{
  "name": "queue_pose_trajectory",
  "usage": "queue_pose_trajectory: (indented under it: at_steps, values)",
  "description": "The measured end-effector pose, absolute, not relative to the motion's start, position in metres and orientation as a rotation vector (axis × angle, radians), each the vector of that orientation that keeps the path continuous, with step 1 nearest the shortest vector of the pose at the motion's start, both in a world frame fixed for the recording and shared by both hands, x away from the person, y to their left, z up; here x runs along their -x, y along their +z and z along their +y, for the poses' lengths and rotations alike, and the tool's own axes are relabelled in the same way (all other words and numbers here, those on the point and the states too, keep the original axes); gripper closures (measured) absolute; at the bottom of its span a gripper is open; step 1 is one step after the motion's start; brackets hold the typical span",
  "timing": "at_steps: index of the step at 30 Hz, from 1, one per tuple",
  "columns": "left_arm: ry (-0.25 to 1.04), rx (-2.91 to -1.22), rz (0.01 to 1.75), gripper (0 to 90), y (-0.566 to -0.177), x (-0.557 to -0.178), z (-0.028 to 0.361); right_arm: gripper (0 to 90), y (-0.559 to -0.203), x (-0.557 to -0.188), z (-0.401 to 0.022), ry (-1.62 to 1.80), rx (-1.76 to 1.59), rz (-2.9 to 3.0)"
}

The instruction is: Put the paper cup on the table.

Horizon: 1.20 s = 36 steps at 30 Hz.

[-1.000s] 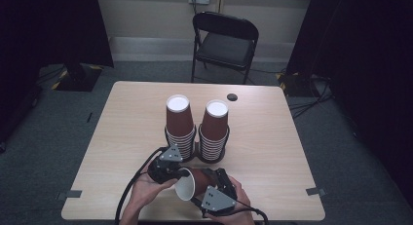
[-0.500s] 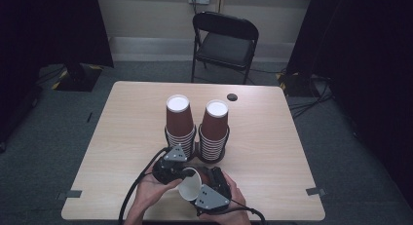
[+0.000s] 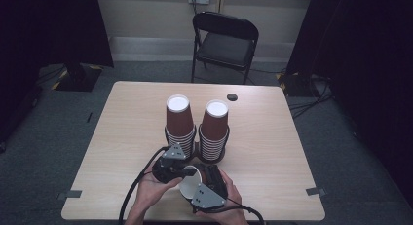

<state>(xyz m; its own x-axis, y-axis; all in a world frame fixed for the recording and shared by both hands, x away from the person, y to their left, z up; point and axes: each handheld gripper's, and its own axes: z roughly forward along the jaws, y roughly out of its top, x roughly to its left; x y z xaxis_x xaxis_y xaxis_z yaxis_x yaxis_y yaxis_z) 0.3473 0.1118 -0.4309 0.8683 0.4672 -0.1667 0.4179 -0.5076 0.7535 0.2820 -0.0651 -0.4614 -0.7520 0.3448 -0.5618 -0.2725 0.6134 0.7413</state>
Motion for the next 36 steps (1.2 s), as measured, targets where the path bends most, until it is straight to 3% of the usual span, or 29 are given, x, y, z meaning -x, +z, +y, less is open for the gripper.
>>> queue_pose_trajectory:
  at_steps: [17, 22, 25, 27, 36]
  values:
    - [0.098, -2.046, 0.628, 85.3, -0.437, -0.338, 0.114, 7.9, -0.461, -0.279, -0.071, 1.179, -0.083, 2.142]
    - [0.12, -2.001, 0.632, 80.4, -0.438, -0.337, 0.116, 8.4, -0.46, -0.282, -0.075, 1.219, -0.121, 2.136]
    - [0.129, -1.963, 0.62, 74.2, -0.437, -0.336, 0.118, 8.5, -0.46, -0.285, -0.078, 1.25, -0.162, 2.141]
    - [0.145, -1.931, 0.633, 60.4, -0.438, -0.336, 0.119, 8.6, -0.462, -0.287, -0.08, 1.259, -0.178, 2.15]
    - [0.177, -1.839, 0.677, 39.7, -0.44, -0.333, 0.124, 8.6, -0.462, -0.29, -0.089, 1.309, -0.24, 2.143]
